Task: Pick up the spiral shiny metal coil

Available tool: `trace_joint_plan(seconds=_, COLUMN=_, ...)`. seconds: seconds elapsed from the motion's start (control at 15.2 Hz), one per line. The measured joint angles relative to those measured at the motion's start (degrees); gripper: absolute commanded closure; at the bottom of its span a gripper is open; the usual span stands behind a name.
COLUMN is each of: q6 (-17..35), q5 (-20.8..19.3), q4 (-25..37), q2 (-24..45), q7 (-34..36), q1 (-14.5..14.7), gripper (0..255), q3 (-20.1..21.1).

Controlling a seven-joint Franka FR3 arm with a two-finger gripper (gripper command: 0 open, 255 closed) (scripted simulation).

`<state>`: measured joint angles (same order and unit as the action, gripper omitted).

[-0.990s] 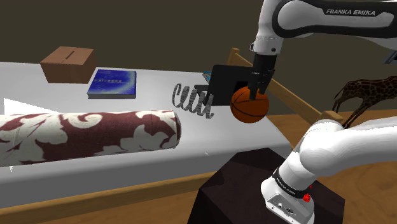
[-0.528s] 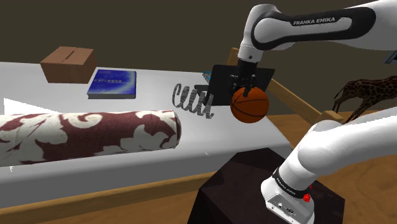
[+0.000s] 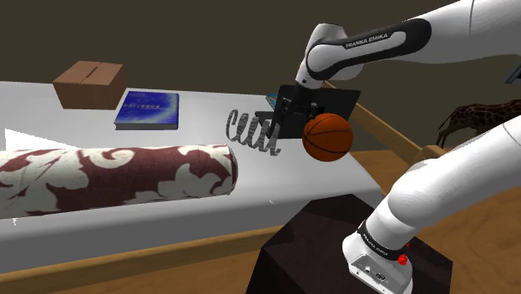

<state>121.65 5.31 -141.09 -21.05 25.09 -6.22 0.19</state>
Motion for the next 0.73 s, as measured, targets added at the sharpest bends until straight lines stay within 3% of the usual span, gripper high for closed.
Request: trace_joint_plan(seconds=0.73, q6=20.77, q5=-0.66, q4=7.2, q2=17.09, q7=19.69, q1=-5.53, gripper=0, q3=-0.79)
